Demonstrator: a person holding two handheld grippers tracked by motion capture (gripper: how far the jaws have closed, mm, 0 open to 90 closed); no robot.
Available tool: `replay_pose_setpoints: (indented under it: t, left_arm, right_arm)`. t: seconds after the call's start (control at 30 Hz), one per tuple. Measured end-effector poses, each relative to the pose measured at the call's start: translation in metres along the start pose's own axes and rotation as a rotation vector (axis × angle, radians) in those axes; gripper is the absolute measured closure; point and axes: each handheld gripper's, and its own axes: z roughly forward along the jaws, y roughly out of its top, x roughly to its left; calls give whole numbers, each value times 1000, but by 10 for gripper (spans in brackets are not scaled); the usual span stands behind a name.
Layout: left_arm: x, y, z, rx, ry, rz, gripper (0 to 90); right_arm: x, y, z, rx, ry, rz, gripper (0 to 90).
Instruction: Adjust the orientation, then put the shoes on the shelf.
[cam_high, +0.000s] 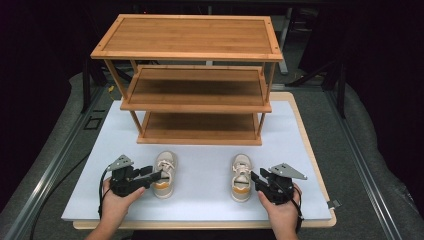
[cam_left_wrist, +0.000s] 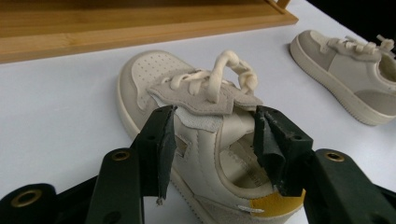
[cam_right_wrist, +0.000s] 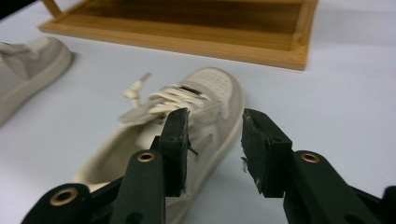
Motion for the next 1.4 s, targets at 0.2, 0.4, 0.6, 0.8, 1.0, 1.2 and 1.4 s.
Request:
replay_pose_setpoints:
  t: [0.2,0.4,0.6,0.8,1.0,1.2,1.4]
  left_arm:
    - [2,-2,8,27,30,-14,452]
    - [6,-2,14,56,40,-37,507]
    - [8,-1,14,61,32,-47,548]
    - [0,0,20,65,12,-41,550]
    - [-13,0,28,66,-12,-37,550]
    - [-31,2,42,67,-39,-27,553]
    - [-42,3,50,62,-51,-16,554]
  right_arm:
    - [4,-6,17,81,73,15,537]
    - [0,-9,28,117,89,75,531]
    - [-6,-10,29,106,111,139,559]
    - [-2,-8,31,105,114,124,585]
    - [10,-5,37,116,129,93,601]
    - [28,-3,46,120,168,88,602]
    - [42,-4,52,114,181,103,601]
